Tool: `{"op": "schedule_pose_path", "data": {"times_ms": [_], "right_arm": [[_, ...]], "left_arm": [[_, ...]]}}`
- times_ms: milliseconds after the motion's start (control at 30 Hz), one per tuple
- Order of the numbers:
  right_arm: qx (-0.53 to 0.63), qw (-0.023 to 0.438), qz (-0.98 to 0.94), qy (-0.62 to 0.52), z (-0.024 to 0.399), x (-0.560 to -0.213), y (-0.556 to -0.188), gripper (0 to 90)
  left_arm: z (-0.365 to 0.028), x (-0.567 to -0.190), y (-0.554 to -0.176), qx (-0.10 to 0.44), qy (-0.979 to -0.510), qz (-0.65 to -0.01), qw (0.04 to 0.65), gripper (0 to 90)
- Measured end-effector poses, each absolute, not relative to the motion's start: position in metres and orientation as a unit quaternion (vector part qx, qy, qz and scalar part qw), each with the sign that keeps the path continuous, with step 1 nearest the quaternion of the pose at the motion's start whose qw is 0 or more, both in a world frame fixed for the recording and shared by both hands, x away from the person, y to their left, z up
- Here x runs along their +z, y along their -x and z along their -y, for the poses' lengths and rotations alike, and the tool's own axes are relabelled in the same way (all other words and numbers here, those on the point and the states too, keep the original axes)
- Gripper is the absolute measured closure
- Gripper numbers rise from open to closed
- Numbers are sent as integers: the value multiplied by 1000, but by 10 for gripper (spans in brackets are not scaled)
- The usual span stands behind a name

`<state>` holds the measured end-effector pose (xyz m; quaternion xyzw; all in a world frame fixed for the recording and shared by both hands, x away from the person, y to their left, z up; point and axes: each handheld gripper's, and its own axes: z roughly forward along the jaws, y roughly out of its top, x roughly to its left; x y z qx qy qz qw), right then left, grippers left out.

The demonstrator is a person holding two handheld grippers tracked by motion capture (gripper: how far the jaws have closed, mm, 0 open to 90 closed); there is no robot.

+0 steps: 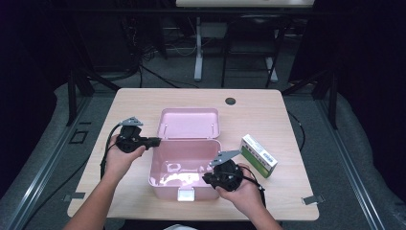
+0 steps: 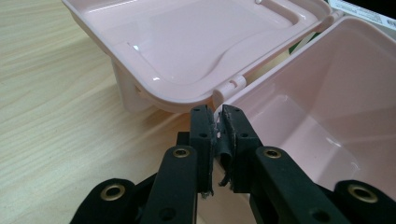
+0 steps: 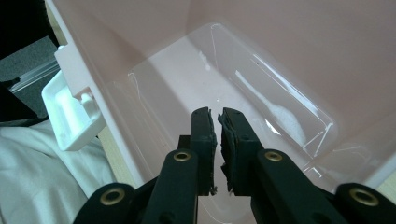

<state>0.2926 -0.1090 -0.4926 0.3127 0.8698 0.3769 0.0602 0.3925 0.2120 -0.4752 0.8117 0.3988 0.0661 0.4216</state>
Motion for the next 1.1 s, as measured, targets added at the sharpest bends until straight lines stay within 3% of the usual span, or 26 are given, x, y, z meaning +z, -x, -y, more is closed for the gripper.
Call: {"op": "schedule_pose_path", "data": {"times_ms": [533,867,1100], "right_arm": [[377,60,-867,-319,106,-492,-290,824],[377,62,-868,-318,104,-491,-293,734],[409,78,-853,-313,113,-476,-292,719]], "left_arm": [[-213,-477,-397,62,-808,-394,433,832],[-215,-477,-394,64,-806,-393,439,830],[-223,-473,-387,59,-802,-393,447,804]]}}
